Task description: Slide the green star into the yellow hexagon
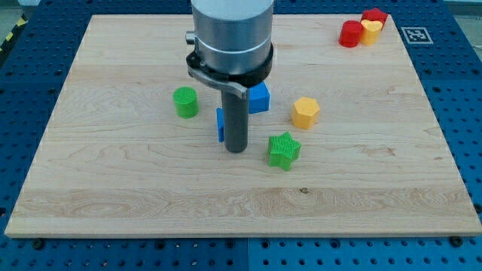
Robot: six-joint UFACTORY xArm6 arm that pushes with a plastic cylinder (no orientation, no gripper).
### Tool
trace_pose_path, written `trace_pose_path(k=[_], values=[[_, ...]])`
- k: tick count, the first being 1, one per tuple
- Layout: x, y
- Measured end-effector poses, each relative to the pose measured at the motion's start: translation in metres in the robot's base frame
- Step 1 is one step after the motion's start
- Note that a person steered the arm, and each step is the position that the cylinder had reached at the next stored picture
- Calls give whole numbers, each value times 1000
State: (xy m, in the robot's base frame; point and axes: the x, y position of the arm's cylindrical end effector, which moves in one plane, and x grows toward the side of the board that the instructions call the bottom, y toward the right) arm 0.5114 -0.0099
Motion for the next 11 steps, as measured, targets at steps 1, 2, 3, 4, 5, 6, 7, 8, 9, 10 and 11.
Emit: trace_pose_path(k=[1,2,3,4,5,6,7,8,9,10,11], values=[[36,17],[34,24],[33,26],[31,41],[18,62],[17,66],[27,66],[11,64],[-22,60],[-40,60],[-56,60]])
